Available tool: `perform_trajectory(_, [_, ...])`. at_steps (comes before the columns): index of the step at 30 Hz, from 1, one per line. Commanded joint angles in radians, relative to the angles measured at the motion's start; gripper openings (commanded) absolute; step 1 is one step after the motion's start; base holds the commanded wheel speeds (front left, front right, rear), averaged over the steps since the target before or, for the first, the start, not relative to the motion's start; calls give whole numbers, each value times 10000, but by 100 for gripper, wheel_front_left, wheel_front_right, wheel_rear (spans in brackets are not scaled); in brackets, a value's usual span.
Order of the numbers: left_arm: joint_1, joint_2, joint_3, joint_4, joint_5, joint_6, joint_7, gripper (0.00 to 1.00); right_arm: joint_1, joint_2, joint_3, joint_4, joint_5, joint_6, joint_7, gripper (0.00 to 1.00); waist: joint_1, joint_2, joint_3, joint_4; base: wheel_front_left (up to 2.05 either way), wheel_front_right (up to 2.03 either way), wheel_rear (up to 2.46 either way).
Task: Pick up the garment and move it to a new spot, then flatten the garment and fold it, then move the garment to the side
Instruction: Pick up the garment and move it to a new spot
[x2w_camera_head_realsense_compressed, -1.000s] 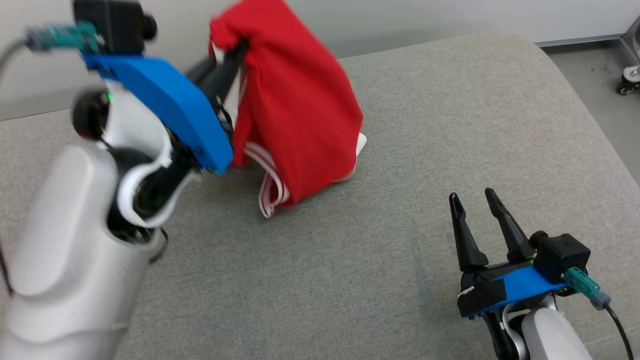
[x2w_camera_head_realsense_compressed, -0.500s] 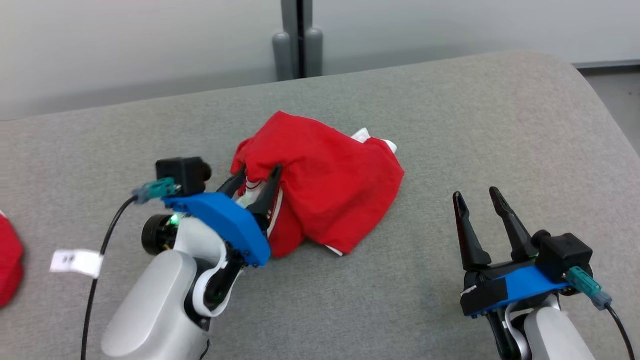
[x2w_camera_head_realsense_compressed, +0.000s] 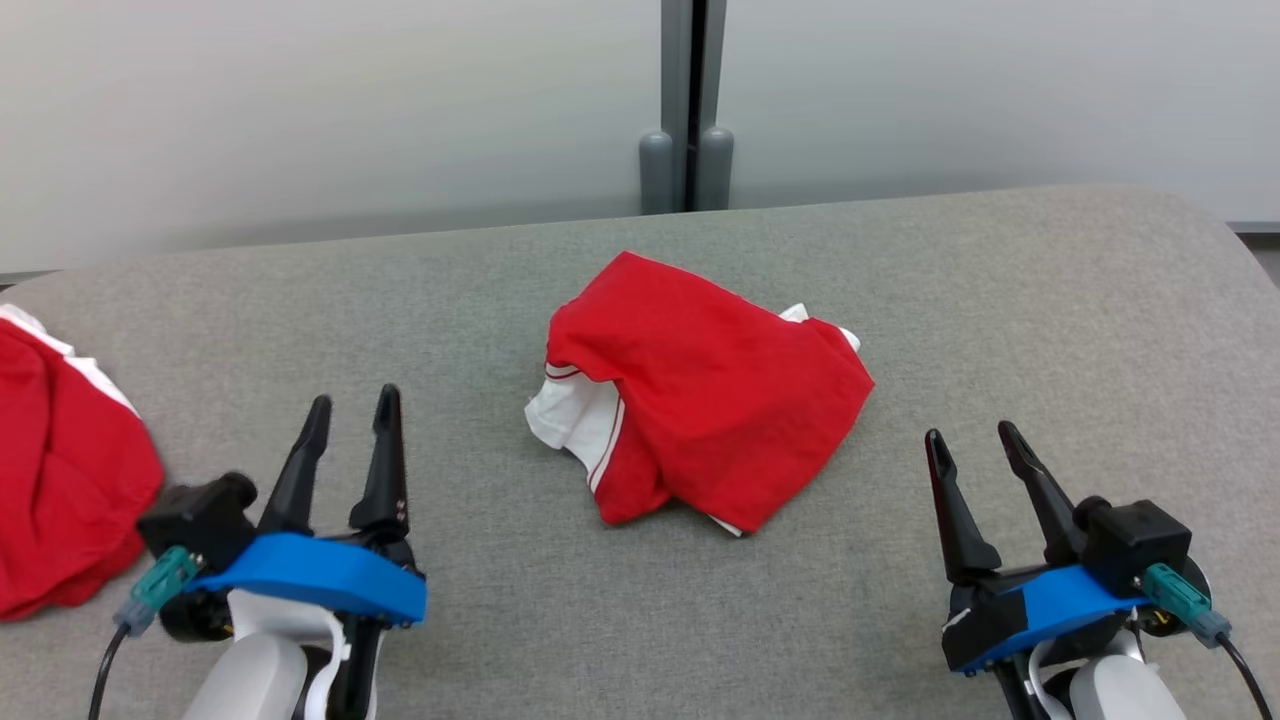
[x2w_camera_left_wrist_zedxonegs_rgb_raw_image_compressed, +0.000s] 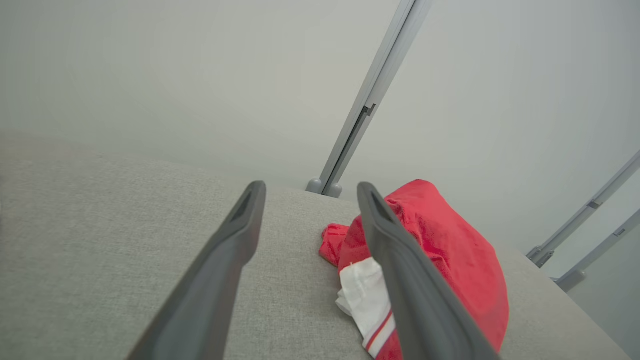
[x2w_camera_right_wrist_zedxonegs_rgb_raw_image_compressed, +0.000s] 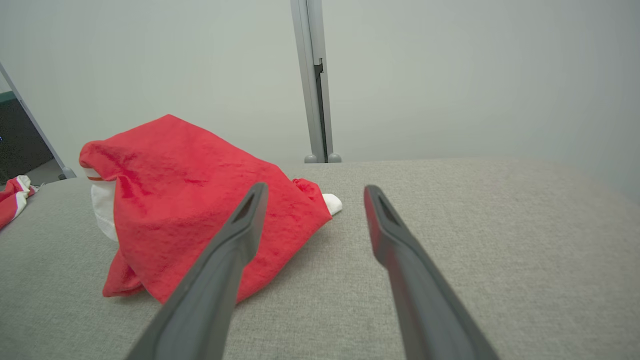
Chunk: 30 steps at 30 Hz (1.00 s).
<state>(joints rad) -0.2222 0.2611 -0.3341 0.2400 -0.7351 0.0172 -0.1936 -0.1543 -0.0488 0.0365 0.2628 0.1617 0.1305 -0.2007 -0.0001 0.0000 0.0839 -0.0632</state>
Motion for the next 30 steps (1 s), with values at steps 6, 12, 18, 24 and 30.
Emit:
perform_trajectory(6, [511, 408, 89, 368, 949, 296, -565, 100, 432, -29, -300, -195, -159, 5, 225, 100, 1, 0, -245, 224, 0, 0, 0])
perform_trajectory(12, [1050, 516, 389, 386, 1607, 521, -715, 100, 707, -29, -559, -308, -169, 5, 433, 100, 1, 0, -396, 313, 0, 0, 0])
perform_trajectory(18, [1738, 394, 805, -147, 2142, 758, -724, 100, 881, -29, -758, -234, -61, 5, 507, 100, 1, 0, -467, 296, 0, 0, 0])
perform_trajectory(24, [2166, 249, 1080, -386, 2294, 771, -727, 100, 976, -29, -809, -105, 29, 5, 602, 100, 1, 0, -483, 254, 0, 0, 0])
perform_trajectory(30, [2107, 219, 1007, -434, 2352, 812, -703, 100, 901, -29, -764, -68, 82, 5, 640, 100, 1, 0, -442, 245, 0, 0, 0])
